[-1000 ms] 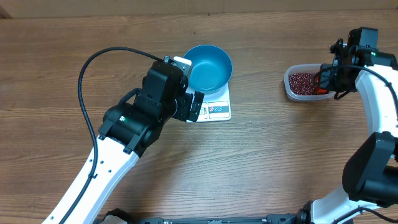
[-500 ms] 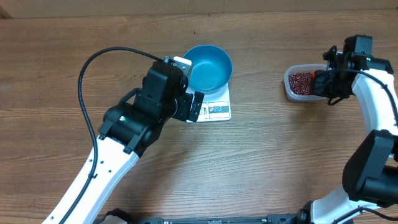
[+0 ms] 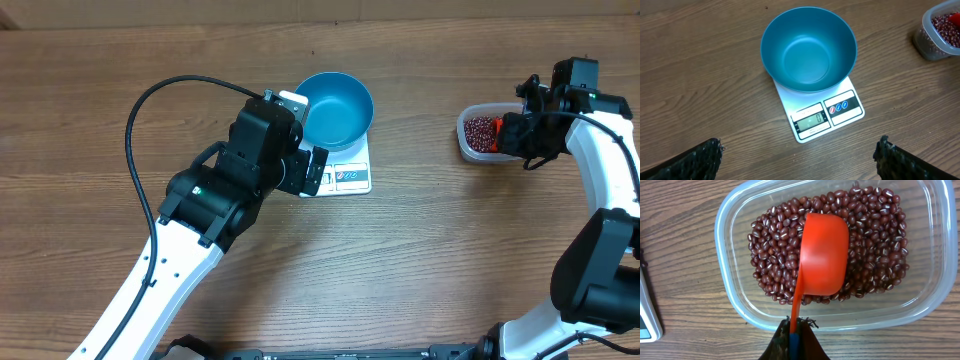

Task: Scoop item into bowl and weigh 150g on scale
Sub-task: 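Push the red scoop down into the bean tub with the right gripper, then drag the scoop through the beans and tilt it upright to fill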

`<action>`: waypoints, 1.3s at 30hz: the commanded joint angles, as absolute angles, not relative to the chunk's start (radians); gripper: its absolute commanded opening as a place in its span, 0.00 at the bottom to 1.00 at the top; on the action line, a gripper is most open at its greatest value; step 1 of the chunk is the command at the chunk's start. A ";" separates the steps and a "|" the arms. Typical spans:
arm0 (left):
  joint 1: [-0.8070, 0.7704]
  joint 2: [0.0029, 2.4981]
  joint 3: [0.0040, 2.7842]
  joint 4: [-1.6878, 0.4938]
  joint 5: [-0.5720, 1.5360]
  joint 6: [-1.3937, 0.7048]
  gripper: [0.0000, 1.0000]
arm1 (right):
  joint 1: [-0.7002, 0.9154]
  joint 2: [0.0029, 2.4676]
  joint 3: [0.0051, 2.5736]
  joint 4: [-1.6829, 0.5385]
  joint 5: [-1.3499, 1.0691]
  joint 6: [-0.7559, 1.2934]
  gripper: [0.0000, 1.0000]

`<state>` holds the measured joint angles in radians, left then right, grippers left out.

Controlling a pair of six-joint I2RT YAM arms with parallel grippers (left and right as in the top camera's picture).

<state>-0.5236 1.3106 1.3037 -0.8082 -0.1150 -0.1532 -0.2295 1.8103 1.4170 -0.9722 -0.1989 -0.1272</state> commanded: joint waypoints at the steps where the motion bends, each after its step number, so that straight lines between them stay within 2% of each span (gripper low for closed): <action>1: -0.522 1.296 1.324 -0.807 -0.107 -0.135 1.00 | -0.231 1.820 1.407 -0.970 -0.234 -0.126 0.04; 39: -0.522 1.296 1.324 -0.807 -0.107 -0.135 1.00 | -0.231 1.830 1.407 -0.951 -0.284 -0.130 0.04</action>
